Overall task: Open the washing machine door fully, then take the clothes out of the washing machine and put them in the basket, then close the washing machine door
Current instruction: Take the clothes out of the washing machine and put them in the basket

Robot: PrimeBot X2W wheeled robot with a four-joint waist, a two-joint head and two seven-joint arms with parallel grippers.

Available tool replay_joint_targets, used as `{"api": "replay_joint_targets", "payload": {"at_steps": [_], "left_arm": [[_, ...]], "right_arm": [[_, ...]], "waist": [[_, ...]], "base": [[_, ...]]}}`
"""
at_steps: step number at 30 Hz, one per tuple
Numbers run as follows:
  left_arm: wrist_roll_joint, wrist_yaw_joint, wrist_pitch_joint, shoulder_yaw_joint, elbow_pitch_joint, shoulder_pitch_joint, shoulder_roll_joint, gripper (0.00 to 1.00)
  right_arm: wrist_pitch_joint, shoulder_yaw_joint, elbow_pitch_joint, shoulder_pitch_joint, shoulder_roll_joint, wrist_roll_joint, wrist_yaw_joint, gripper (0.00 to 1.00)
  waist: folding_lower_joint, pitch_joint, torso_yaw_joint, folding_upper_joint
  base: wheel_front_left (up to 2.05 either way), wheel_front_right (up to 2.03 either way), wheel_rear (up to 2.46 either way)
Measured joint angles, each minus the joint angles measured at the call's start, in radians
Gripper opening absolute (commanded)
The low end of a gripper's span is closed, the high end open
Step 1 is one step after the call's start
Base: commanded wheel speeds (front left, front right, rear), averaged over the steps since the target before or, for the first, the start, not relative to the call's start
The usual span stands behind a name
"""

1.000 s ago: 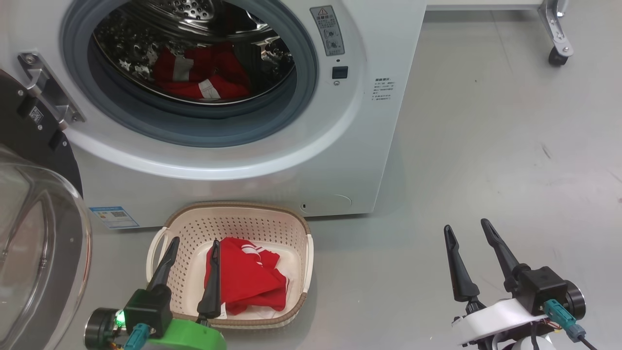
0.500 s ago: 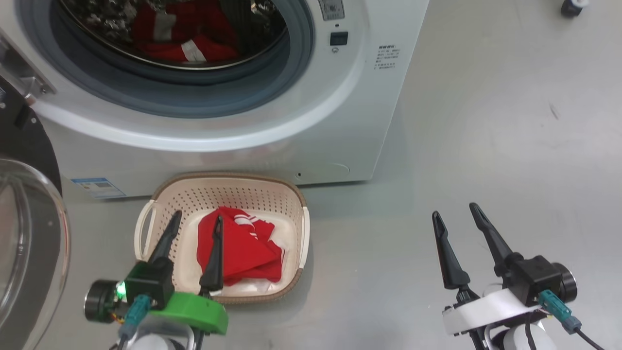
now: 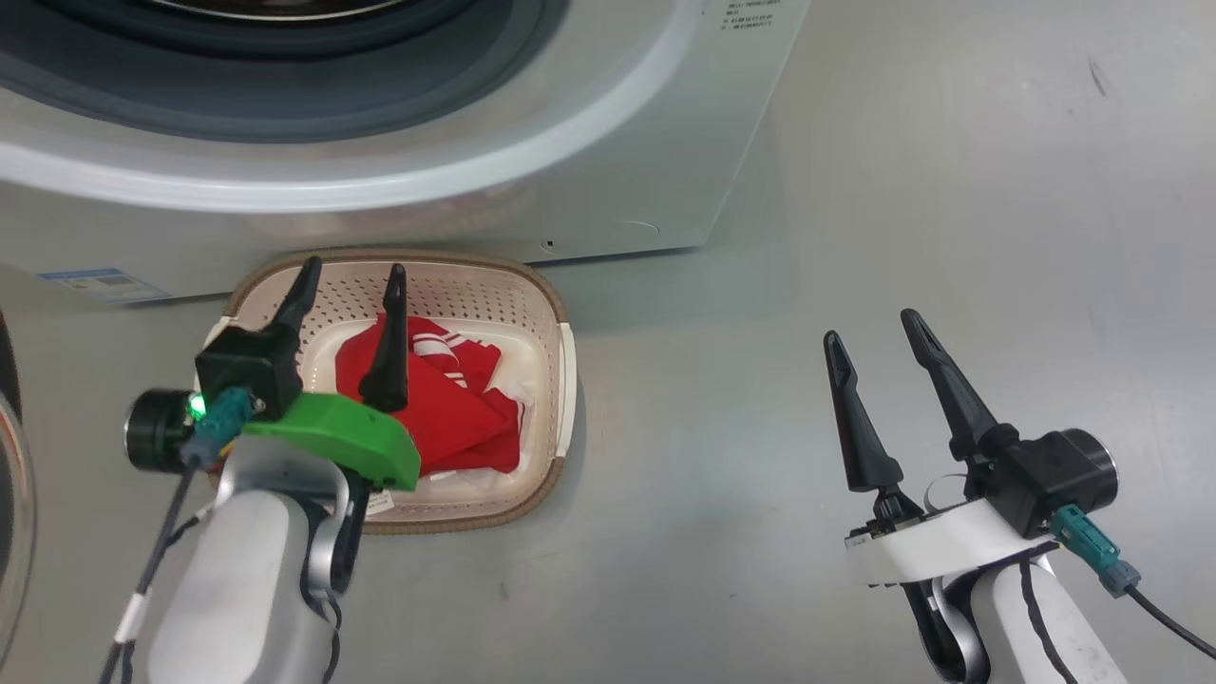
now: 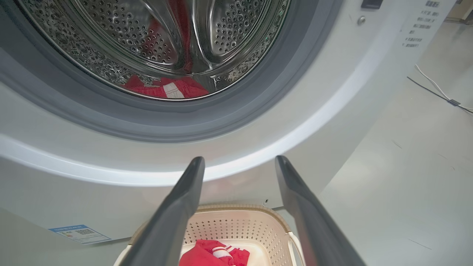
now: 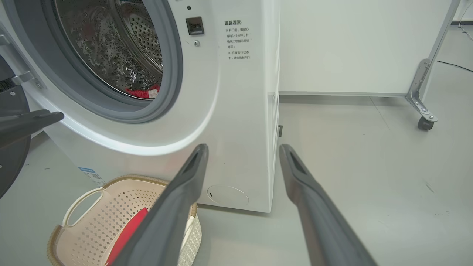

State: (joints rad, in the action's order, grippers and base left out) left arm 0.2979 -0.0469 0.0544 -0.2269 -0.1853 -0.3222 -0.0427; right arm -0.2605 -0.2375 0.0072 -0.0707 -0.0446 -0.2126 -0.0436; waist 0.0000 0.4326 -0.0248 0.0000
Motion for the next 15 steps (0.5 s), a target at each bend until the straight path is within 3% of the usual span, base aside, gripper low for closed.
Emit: {"api": "replay_joint_targets", "payload": {"at_steps": [5,15], "left_arm": [[0.036,0.022,-0.072,0.03,-0.022,-0.126,-0.016,1.0],[0.034,0.053,-0.264,0.071,-0.069,-0.379,-0.145,1.0]], "right_arm": [[0.0,-0.021,-0.01,-0.044,-0.001,-0.033,-0.002,1.0],[0.0,-0.052,-0.032,-0.151,-0.002,-0.097,-0.002,1.0]], "waist": [[0.0001,0.068,-0.025,0.0],[0.0001,0.204,-0.087,0.0]], "base": [[0.0,0.0,0.0],[0.0,0.0,0.0]]}}
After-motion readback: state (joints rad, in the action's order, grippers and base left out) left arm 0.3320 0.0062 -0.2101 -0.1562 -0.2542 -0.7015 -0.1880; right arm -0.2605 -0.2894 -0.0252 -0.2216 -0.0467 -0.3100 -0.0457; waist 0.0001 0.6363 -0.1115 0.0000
